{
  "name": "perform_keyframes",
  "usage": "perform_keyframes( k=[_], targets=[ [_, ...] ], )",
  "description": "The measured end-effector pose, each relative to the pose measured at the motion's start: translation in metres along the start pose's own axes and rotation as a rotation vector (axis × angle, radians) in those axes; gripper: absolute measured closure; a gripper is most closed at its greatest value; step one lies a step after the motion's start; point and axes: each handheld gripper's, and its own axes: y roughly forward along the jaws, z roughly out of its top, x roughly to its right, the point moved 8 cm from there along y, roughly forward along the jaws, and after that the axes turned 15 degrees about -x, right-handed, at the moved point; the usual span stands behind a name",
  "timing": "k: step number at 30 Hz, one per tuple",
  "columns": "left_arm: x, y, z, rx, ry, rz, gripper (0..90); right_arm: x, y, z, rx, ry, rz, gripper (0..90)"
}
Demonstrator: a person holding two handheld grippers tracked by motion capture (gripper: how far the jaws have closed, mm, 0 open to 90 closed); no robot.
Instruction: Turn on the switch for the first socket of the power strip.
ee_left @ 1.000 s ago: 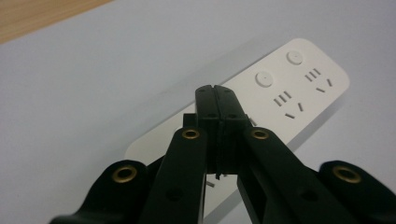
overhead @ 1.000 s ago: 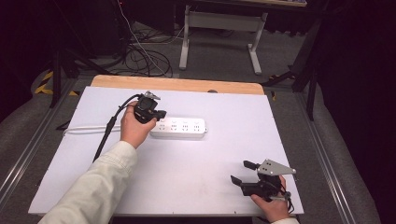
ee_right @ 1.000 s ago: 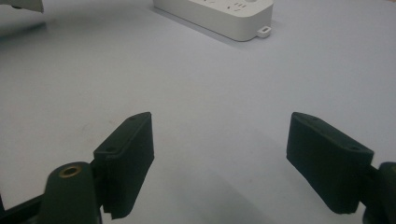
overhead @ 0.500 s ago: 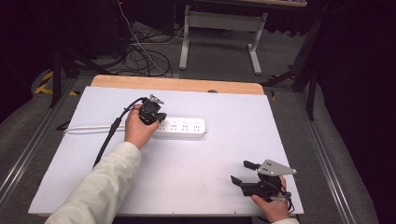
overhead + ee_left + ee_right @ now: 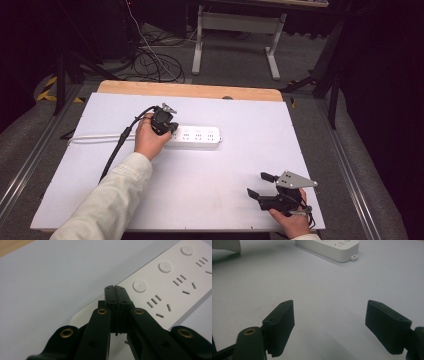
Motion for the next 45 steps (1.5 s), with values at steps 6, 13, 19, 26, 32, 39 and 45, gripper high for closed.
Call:
perform_keyframes(
  k=[6,13,19,26,32,39,45],
  targets=[
    [-0.0004,0.0003,-0.0014,0.021,-0.004,0.012,90.0,-0.0006,0.0002,-0.0003,-0.004,-0.002,-0.001,24.0],
    [0.0006,0.0014,-0.0013,0.022,-0.011,0.013,90.0,-0.0010,-0.0004,-0.0002,-0.001,-0.002,-0.002,24.0],
    [0.0038,0.0028,-0.0010,0.018,-0.017,0.022,90.0,-0.0014,-0.0011,0.0000,0.002,-0.004,-0.001,24.0],
    [0.0023,0.0038,-0.0022,0.040,-0.033,0.031,90.0,-0.0019,-0.0023,-0.0004,0.006,-0.008,-0.002,24.0],
    [0.0030,0.0047,-0.0021,0.037,-0.039,0.053,90.0,-0.0029,-0.0023,-0.0005,0.004,-0.007,0.001,24.0],
    [0.0031,0.0053,-0.0023,0.035,-0.053,0.046,90.0,-0.0033,-0.0025,-0.0008,0.004,-0.008,0.001,24.0],
    [0.0023,0.0065,-0.0034,0.035,-0.052,0.042,90.0,-0.0034,-0.0023,-0.0010,0.003,-0.007,0.002,24.0]
  ],
)
